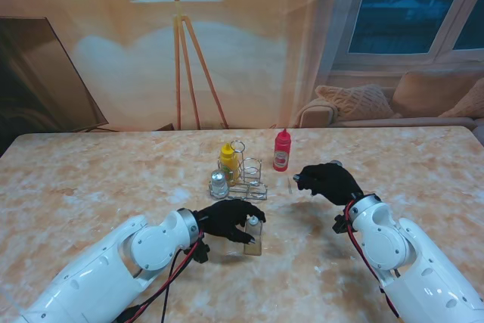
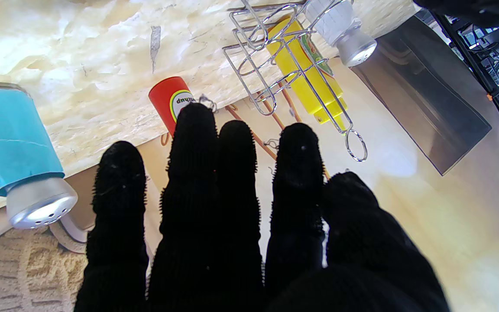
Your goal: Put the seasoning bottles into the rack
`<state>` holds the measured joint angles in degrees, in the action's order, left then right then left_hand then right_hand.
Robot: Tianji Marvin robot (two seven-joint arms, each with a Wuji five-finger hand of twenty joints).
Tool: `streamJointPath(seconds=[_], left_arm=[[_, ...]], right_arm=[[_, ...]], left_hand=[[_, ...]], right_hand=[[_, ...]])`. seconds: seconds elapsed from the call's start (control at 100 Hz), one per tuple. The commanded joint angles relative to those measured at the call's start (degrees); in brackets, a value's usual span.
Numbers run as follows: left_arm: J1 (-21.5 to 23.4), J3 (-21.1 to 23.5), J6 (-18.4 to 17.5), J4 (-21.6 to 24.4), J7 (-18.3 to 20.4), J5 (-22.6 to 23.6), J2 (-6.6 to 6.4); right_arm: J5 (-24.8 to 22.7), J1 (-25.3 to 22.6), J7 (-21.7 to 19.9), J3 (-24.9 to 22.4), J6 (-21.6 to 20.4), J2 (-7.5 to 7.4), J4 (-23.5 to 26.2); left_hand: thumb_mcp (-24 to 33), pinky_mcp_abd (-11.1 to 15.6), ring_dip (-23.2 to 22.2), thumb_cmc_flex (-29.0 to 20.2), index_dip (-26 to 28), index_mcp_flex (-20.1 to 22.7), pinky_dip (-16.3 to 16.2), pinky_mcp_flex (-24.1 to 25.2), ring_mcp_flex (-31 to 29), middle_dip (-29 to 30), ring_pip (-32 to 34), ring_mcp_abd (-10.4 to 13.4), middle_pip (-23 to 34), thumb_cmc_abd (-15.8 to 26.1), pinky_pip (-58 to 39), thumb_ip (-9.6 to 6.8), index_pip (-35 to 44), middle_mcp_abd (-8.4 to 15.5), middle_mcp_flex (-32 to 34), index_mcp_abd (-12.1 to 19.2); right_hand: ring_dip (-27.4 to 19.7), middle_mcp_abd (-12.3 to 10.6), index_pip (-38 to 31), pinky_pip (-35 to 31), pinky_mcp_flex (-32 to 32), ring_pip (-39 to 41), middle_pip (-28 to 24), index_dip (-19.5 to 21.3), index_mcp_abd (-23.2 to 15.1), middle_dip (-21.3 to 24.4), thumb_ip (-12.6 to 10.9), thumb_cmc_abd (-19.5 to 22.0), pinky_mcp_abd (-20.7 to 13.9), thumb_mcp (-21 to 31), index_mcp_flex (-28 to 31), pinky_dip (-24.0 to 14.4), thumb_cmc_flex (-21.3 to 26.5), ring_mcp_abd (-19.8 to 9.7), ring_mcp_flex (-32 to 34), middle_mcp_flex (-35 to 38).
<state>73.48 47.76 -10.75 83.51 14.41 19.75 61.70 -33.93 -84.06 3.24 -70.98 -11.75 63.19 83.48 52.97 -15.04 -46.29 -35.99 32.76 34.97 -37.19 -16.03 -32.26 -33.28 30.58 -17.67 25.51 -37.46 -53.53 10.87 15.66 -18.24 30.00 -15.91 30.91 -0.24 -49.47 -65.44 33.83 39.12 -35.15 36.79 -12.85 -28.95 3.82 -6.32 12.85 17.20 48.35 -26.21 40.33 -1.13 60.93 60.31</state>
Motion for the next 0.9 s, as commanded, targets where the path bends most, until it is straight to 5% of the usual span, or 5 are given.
streamJointPath(seconds=[0.0,0.25,0.41,0.64,0.89], left_arm=[[0.66,0.23,0.77,0.24,0.57,0.04,0.43],[0.67,0.07,1.99,0.39,0.71,-0.06,0.47],[0.89,0.40,2.44,0.66,0.48,0.04,0.52],[1.11,0.95,3.24,1.19,0.81,-0.33,0.50],[1.08,1.47,3.47,1.52,0.90,-0.34,0.49]], right_arm=[[-0.03,-0.48,-0.78,0.15,-0.01,0.28,0.23],[-0.01,-0.46,-0.81,0.15,0.07,0.28,0.27],[-0.04,-0.52,-0.76,0.12,0.09,0.29,0.34],[-0.13,-0.57,-0.76,0.11,0.06,0.27,0.37],[-0.14,-0.58,-0.75,0.11,0.07,0.27,0.39]], left_hand=[[0.75,1.45,-2.70,-2.21,2.61,2.01,-2.00,-1.36,-2.50,-1.81,2.48,1.68,2.48,-0.56,-2.25,-0.95,4.26,2.11,1.99,2.09],[-2.02,1.86,-5.98,-7.84,4.57,2.41,-4.05,-4.56,-7.52,-3.26,5.42,3.28,6.08,2.44,-5.85,-1.93,16.59,4.06,6.64,5.09],[-8.72,2.35,-7.28,-14.69,5.28,3.31,-4.87,-6.91,-10.85,-4.02,7.37,4.35,8.97,0.55,-8.27,3.53,25.18,6.91,10.14,8.89],[-15.86,2.86,-9.44,-20.56,0.24,5.49,-6.57,-11.03,-16.53,-15.95,11.34,5.61,6.17,2.68,-12.76,2.11,37.27,8.53,19.38,12.99],[-16.08,2.86,-9.73,-21.28,-0.66,6.86,-7.02,-12.45,-18.21,-16.44,12.16,5.89,5.34,3.07,-13.97,1.74,38.21,8.38,21.79,12.95]], right_hand=[[1.62,-0.71,-0.81,-1.19,-0.09,0.97,-0.93,-0.54,-0.79,-2.06,0.88,-0.51,0.34,0.89,0.21,-0.12,-0.68,-0.79,1.33,1.72],[1.66,-0.62,-0.64,-1.17,-0.19,1.04,-0.91,-0.42,-0.70,-2.06,0.80,-0.03,0.35,0.57,0.30,-0.12,-0.68,-0.73,1.34,1.66],[1.64,-0.69,-0.55,-1.19,-0.20,0.99,-0.92,-0.32,-0.70,-2.06,0.72,0.12,0.30,0.32,0.37,-0.15,-0.56,-0.81,1.26,1.69],[1.65,-0.63,-0.43,-1.23,-0.16,1.02,-0.92,-0.20,-0.73,-2.07,0.66,0.25,0.38,-0.03,0.37,-0.18,-0.43,-0.80,1.27,1.69],[1.64,-0.69,-0.35,-1.21,-0.20,1.03,-0.91,-0.10,-0.68,-2.08,0.58,0.41,0.35,-0.30,0.46,-0.17,-0.29,-0.75,1.29,1.72]])
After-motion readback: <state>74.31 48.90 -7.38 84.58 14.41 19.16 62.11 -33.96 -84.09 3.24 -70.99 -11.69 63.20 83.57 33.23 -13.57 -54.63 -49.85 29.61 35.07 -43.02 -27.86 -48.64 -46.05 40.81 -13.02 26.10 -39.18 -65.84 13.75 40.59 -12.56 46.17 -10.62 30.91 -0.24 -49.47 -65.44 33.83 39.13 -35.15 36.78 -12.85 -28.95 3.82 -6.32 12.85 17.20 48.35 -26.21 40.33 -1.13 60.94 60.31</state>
